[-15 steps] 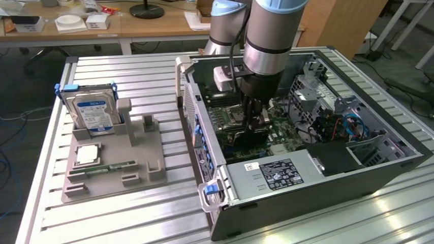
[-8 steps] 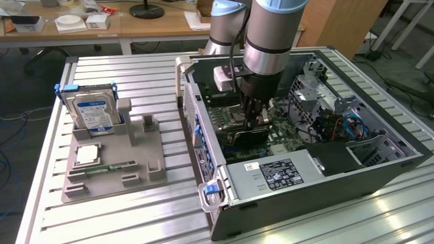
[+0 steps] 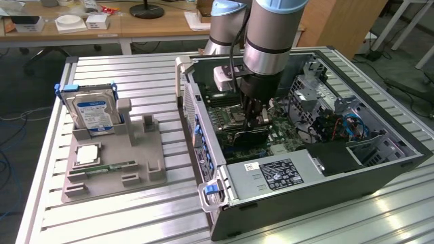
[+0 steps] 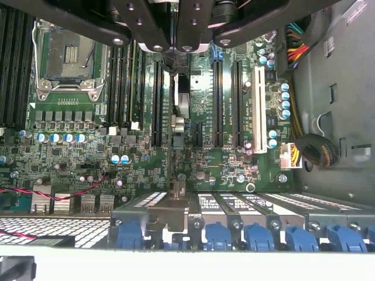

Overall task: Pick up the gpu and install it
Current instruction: 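Press down on the gpu until it lock into place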

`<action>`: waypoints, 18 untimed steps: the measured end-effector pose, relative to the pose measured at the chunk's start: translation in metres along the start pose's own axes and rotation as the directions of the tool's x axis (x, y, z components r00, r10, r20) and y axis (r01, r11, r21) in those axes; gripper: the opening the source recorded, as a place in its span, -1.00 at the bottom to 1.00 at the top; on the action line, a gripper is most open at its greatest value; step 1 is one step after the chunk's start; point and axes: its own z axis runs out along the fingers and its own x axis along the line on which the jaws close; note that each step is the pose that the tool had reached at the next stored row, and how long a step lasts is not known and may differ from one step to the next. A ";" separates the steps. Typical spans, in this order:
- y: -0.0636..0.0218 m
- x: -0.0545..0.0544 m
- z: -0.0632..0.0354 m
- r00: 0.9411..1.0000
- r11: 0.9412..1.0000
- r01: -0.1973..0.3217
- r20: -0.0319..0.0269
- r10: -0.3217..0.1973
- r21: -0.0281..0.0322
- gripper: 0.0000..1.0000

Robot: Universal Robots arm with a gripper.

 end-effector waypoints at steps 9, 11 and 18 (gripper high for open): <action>-0.0016 0.000 -0.0001 1.000 1.000 0.000 0.001 0.000 -0.015 -0.80; -0.0034 0.000 0.0000 1.000 0.999 -0.001 0.002 0.001 -0.048 -0.80; -0.0073 0.000 0.0004 1.000 0.996 -0.001 0.002 0.001 -0.085 -0.80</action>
